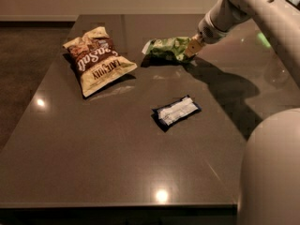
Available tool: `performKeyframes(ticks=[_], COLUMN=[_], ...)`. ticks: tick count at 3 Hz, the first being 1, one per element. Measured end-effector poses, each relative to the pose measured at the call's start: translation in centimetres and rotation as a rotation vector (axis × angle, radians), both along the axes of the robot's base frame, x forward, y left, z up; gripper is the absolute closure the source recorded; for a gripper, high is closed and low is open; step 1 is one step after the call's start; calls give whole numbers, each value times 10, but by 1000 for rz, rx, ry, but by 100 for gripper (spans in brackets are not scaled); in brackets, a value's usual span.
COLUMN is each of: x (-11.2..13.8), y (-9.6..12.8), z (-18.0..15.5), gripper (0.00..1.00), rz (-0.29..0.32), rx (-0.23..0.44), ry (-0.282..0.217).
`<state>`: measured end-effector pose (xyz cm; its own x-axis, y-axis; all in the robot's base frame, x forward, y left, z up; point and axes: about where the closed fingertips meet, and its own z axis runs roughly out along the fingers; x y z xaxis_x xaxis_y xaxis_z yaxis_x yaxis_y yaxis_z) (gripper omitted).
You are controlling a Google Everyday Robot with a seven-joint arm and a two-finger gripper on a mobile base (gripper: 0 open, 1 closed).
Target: Move green jalapeno chip bag near rxbar blueberry
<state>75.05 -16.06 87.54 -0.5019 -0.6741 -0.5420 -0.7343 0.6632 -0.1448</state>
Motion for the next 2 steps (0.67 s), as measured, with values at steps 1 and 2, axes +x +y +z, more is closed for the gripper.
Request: performKeyframes(ticks=[1,2], x=[-12,-43], y=[-2,-1], z=[11,33], gripper=[87,100], rz=[11,60], rx=[23,54], ry=[-18,-54])
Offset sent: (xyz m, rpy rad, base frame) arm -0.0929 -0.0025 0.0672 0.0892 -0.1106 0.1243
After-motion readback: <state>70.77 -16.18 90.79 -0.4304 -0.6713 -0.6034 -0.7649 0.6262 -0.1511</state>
